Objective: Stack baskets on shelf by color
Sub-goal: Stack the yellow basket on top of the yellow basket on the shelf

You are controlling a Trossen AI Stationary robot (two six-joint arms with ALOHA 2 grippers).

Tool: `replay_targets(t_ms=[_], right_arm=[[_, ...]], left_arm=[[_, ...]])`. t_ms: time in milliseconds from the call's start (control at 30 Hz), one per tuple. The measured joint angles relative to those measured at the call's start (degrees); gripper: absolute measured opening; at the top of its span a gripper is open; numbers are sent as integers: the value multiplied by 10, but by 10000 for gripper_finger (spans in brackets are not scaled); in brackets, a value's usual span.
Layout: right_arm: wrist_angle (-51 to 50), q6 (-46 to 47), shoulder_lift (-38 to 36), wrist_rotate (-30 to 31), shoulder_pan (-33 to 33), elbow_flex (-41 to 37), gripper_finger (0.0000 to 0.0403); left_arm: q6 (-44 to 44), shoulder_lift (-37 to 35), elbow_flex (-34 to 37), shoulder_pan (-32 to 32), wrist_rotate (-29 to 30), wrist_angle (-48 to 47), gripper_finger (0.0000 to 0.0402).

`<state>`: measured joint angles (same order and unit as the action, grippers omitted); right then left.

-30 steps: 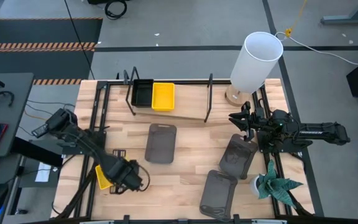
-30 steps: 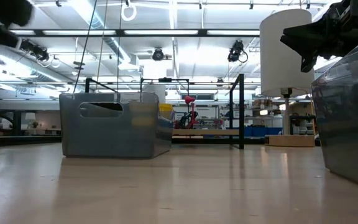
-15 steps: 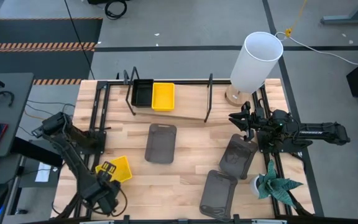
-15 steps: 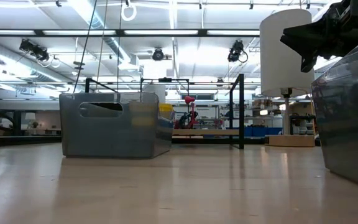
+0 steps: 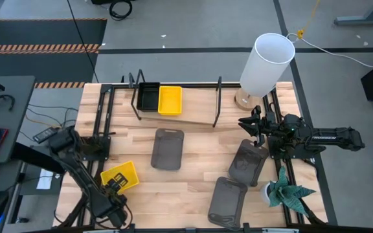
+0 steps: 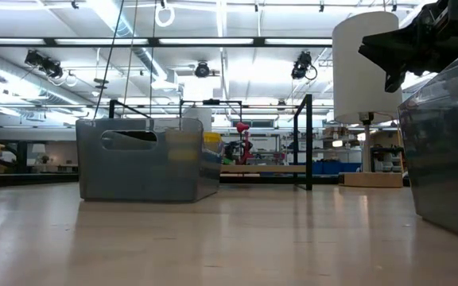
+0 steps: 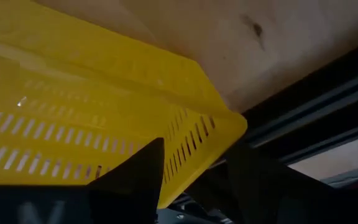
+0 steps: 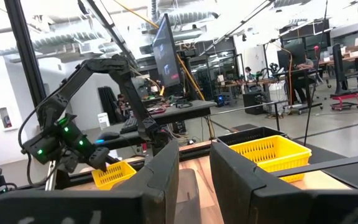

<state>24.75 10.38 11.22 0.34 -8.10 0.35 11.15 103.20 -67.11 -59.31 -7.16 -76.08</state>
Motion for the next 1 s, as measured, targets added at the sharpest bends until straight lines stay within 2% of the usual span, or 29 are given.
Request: replay_targets(t_ms=[133,333,433,567,733,1000], right_arm=[[0,0,0,0,0,0,96],[0,0,0,0,0,0,96],[0,0,0,0,0,0,96],[0,0,0,0,0,0,96],[0,0,0,0,0,0,96],[0,0,0,0,0,0,96]], left_arm=[[-15,8,0,0,13,2,165],[-12,9,0,13,153,1,142],[-6,9,0,34,193,1,132],[20,9,0,64,195,0,124],[6,3,7,87,209,12,126],[-15,-73,112,109,221,105,123]])
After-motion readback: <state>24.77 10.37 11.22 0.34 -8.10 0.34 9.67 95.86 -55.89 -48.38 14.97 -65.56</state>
